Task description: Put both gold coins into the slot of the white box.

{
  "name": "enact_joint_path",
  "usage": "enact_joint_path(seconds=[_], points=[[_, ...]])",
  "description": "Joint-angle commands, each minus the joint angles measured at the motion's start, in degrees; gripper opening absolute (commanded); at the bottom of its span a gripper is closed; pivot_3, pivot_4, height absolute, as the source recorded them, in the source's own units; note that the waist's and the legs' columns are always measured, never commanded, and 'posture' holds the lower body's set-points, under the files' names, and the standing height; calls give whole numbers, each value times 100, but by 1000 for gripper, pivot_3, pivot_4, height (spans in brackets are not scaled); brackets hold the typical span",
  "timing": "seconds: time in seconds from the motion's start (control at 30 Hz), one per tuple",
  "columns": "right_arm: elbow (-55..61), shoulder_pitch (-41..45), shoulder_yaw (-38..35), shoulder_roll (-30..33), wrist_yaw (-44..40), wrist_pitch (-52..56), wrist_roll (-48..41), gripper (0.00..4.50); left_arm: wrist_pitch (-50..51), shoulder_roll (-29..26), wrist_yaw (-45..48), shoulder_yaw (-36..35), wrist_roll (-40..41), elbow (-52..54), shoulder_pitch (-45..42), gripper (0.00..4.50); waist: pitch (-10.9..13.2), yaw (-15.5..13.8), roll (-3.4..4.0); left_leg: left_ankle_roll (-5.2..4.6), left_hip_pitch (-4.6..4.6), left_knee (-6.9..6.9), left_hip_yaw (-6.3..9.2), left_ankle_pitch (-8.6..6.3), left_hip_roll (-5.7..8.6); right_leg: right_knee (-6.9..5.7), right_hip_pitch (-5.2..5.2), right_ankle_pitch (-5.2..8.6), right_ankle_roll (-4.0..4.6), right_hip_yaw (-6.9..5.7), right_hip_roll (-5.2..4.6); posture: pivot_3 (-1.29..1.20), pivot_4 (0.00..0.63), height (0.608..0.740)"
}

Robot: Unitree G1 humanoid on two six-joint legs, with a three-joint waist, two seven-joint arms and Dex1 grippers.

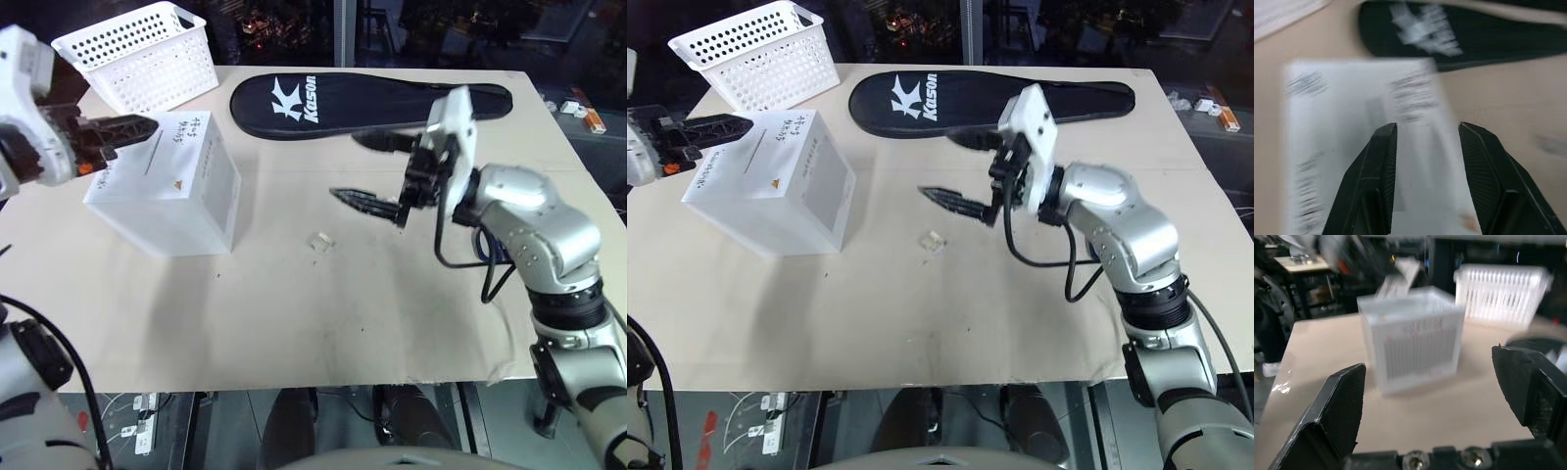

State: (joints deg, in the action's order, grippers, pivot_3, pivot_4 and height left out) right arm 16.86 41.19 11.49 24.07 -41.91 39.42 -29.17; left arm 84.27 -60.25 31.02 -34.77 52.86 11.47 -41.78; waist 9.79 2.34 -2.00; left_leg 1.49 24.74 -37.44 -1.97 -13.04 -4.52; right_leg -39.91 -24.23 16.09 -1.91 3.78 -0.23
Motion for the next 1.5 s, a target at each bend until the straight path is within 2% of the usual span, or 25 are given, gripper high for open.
enact_joint_path(seconds=[0.03, 0.13, 0.17, 0.2, 0.23, 0.27, 0.3, 0.33, 0.4, 0.47, 0.6, 0.9, 0.93, 0.97, 1.0, 1.07, 1.33, 1.5], points=[[-153, 25, 308, -264, 416, 358, 304, 4500, -703, 404, 756, -805, 631, 1412, 1004, 2026, -2, 4, 4, 0, -1, 3, 1, 0, 0, 7, 0, -1, 0, 1, 1, 0, 150, 727], [-625, 10, 536, -564, 725, 381, 665, 4500, -1258, 635, 1351, -934, 780, 2077, 2025, 2026, -4, 20, 0, 2, -8, -4, 0, 2, -2, -6, 1, -2, 2, 5, 8, 0, 150, 727], [-751, -28, 683, -639, 781, 328, 831, 3969, -1332, 748, 1467, -949, 934, 2206, 2341, 2116, -4, 10, 0, 3, -7, -4, 3, 2, -2, -8, 1, -2, 2, 3, 9, 0, 150, 727], [-823, -54, 776, -686, 804, 294, 941, 3724, -1373, 813, 1517, -959, 1069, 2271, 2553, 2116, -4, 4, 0, 2, -6, -6, 7, 2, -2, -10, 1, -2, 2, -1, 9, 0, 150, 727], [-872, -76, 876, -716, 797, 269, 1043, 3271, -1548, 856, 1594, -930, 1024, 2378, 2810, 2116, -4, -12, 0, -4, -7, -6, 8, -2, -2, -9, 2, -3, 2, -1, 9, 0, 150, 727], [-947, -74, 922, -840, 826, 367, 1048, 3271, -1810, 915, 1774, -879, 849, 2540, 3204, 2116, -4, -21, 0, -9, -5, -6, 11, -5, -1, -9, 3, -3, 2, -5, 9, 0, 150, 727], [-1013, -71, 999, -914, 843, 420, 1089, 2741, -2063, 957, 1951, -836, 650, 2702, 3555, 2116, -6, -33, -3, -14, -5, -6, 13, -8, -1, -7, 4, -3, 2, -6, 8, 0, 150, 727], [-1058, -71, 1048, -964, 848, 452, 1127, 2668, -2239, 982, 2065, -805, 525, 2808, 3794, 2116, -8, 14, 2, -17, -3, -8, 16, -9, 1, -4, 4, -3, 2, -10, 8, 0, 150, 727], [-1107, -75, 1208, -942, 800, 410, 1319, 2028, -2731, 960, 2296, -684, 221, 2935, 4254, 2116, -9, 14, 1, -17, -10, -6, 6, -10, 1, -2, 7, -3, 2, 3, 7, 0, 150, 727], [-1147, -72, 1213, -953, 763, 430, 1369, 2028, -3203, 966, 2426, -519, -99, 3004, 4544, 2116, -8, 2, 2, -17, -8, -4, 13, -10, -1, -1, 6, -2, 3, -7, 9, 0, 150, 727], [-1280, -38, 1192, -991, 719, 448, 1449, 2028, -3602, 998, 2328, -343, -229, 2900, 4599, 2116, -8, -30, 1, -18, -9, -3, 15, -10, 0, -2, 8, -2, 3, -10, 8, 0, 150, 727], [-1466, -53, 1145, -1117, 688, 476, 1603, 2028, -3929, 920, 2175, -172, -224, 2856, 4665, 2116, -8, 7, 1, -19, -8, -3, 15, -11, 0, -2, 8, -3, 3, -8, 10, 0, 150, 727], [-1487, -50, 1133, -1126, 690, 478, 1616, 1512, -3945, 917, 2154, -161, -221, 2861, 4673, 2116, -8, 5, 1, -19, -8, -3, 15, -11, 0, -2, 8, -3, 3, -8, 10, 0, 150, 727], [-1508, -47, 1120, -1134, 690, 479, 1626, 1245, -3962, 916, 2139, -149, -221, 2867, 4686, 2116, -8, 3, 1, -19, -8, -3, 15, -11, 0, -2, 8, -3, 3, -8, 10, 0, 150, 727], [-1529, -44, 1114, -1140, 688, 471, 1640, 703, -3983, 914, 2129, -139, -223, 2873, 4704, 2116, -8, 2, 1, -19, -8, -3, 16, -11, 0, -2, 8, -3, 3, -9, 10, 0, 150, 727], [-1585, -29, 1104, -1150, 678, 455, 1662, 50, -4020, 909, 2095, -107, -220, 2874, 4710, 2116, -8, 2, 1, -19, -8, -4, 15, -11, 0, -2, 8, -3, 2, -9, 10, 0, 150, 727], [-1495, 12, 968, -1145, 585, 532, 1618, 50, -3891, 946, 1928, -80, 18, 2781, 4771, 2116, -9, 4, 1, -19, -8, -3, 16, -11, 0, -2, 8, -3, 2, -9, 10, 0, 150, 727], [-1102, 44, 320, -1113, 312, 662, 1031, 50, -3644, 1004, 1709, -83, 489, 2634, 4742, 2116, -8, -1, 2, -19, -8, -3, 16, -11, -1, -2, 8, -3, 2, -9, 10, 0, 150, 727]])
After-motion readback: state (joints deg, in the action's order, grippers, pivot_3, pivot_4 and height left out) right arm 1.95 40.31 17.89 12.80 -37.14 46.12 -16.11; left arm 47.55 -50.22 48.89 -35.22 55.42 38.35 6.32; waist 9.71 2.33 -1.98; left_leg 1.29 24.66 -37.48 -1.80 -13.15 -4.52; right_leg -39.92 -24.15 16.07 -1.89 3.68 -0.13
